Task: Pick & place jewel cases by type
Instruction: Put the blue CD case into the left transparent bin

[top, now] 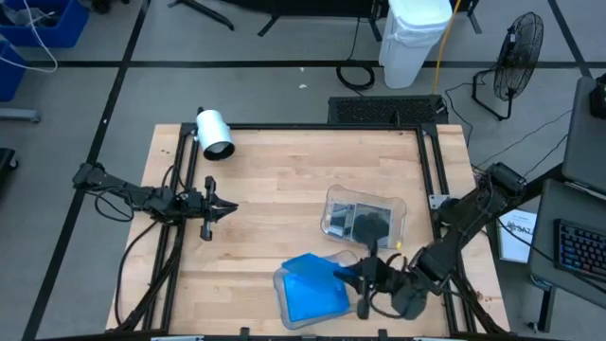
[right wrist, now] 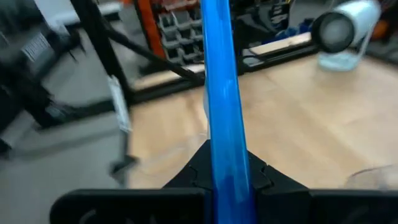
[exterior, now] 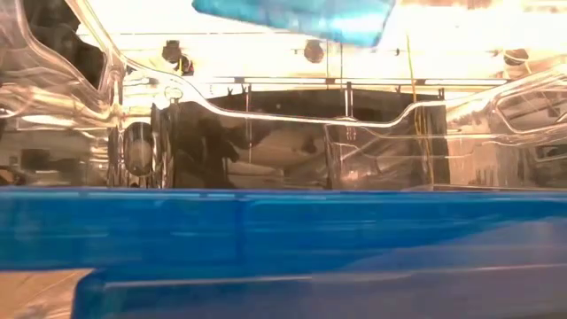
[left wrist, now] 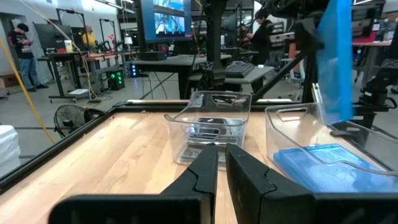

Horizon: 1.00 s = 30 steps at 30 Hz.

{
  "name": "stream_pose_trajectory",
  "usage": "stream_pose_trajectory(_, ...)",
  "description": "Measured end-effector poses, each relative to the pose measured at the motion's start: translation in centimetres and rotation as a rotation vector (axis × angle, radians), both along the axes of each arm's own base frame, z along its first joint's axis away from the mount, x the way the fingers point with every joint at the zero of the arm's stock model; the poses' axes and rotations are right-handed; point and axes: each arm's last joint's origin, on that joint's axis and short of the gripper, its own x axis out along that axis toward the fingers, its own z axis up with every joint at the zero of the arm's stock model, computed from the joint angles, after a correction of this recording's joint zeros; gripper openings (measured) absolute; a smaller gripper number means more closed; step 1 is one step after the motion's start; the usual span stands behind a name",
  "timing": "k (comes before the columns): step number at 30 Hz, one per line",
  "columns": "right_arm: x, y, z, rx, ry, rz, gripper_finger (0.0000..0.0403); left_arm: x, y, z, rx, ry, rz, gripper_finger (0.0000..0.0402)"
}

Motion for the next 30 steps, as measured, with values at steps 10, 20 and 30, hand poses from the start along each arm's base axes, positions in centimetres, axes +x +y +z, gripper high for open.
stream_pose_trajectory(10, -1.5, 2.3, -0.6, 0.313, -0.19, -0.205, 0.0013, 0.0, 0.0, 0.0, 0.0, 0.0, 0.0, 0.0037)
stream_pose_trajectory(20, 0.1, 4.5, -5.5, 0.597, -0.191, -0.275, 0.0013, 0.0, 0.0, 0.0, 0.0, 0.0, 0.001, 0.0037)
stream_pose_trajectory(30, 2.8, 5.8, -5.1, 0.62, 0.002, -0.287, 0.0013, 0.0, 0.0, 0.0, 0.0, 0.0, 0.0, 0.0037)
